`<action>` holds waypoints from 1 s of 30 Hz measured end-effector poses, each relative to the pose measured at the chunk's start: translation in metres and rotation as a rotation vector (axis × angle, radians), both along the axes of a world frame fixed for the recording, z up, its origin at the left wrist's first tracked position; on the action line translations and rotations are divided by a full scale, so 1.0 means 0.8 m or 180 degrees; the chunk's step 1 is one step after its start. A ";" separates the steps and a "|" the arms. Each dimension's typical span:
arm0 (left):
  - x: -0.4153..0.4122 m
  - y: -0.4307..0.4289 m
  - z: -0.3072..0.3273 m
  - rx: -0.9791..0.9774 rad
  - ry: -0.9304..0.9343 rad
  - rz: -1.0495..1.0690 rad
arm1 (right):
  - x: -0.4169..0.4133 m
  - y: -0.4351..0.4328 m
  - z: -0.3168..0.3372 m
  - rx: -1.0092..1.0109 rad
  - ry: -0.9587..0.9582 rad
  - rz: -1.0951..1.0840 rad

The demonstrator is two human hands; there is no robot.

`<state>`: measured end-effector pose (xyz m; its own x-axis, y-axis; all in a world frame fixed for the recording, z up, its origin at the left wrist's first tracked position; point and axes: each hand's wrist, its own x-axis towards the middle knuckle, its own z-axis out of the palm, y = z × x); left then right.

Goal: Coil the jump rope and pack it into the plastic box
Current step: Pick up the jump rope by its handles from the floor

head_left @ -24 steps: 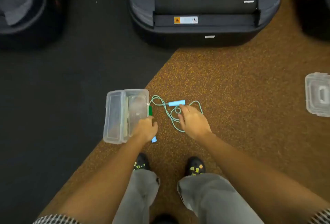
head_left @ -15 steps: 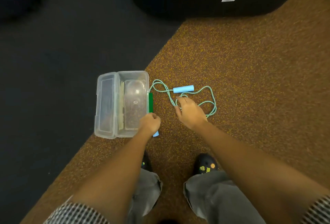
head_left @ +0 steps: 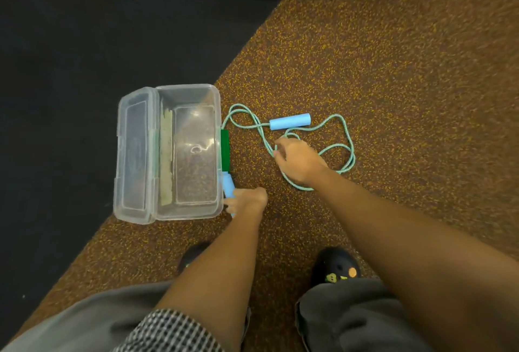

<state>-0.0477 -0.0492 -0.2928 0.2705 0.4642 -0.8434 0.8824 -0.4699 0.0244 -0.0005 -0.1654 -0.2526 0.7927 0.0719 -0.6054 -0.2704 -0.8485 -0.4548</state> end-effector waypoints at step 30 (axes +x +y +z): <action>0.039 0.011 0.114 -0.2208 -0.0951 -0.0836 | -0.030 -0.009 0.053 0.1064 0.1104 -0.2122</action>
